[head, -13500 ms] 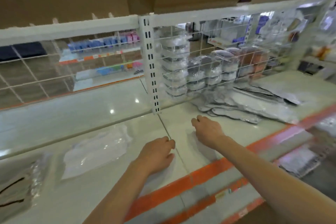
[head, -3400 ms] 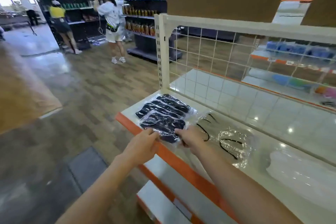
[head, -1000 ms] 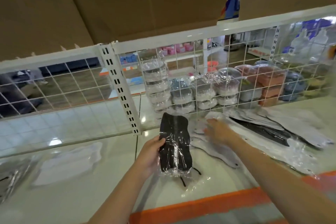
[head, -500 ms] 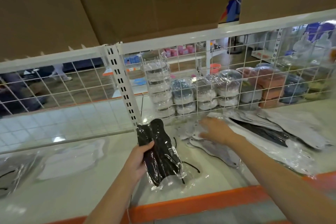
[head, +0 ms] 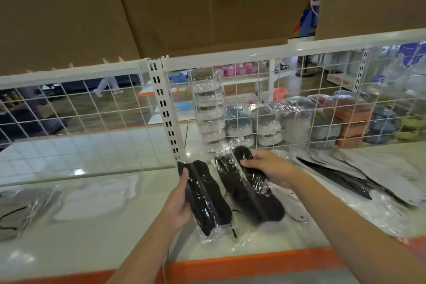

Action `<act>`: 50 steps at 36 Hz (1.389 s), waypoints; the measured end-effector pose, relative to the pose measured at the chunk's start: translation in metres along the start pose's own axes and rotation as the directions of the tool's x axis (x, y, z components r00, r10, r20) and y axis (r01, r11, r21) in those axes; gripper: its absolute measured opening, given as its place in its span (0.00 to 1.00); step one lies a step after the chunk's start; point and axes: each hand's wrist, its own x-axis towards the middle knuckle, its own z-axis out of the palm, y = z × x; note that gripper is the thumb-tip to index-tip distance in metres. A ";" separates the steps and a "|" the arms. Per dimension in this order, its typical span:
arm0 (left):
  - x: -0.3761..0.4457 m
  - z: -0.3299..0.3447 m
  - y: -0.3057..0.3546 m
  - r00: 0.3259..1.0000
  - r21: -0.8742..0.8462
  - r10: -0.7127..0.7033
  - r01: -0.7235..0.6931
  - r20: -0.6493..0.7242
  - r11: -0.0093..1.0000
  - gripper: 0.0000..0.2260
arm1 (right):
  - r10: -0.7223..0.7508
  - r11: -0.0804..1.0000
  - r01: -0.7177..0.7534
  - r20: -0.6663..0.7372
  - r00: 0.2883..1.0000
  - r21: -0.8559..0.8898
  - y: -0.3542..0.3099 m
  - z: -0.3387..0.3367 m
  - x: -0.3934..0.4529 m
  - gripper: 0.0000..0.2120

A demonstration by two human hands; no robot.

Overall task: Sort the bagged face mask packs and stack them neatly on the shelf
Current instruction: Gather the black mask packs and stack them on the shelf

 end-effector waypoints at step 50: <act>-0.020 0.007 -0.004 0.967 0.111 -0.053 0.026 0.249 0.993 0.32 | -0.176 0.984 0.170 -0.137 0.975 -0.054 -0.012 0.036 0.007 0.09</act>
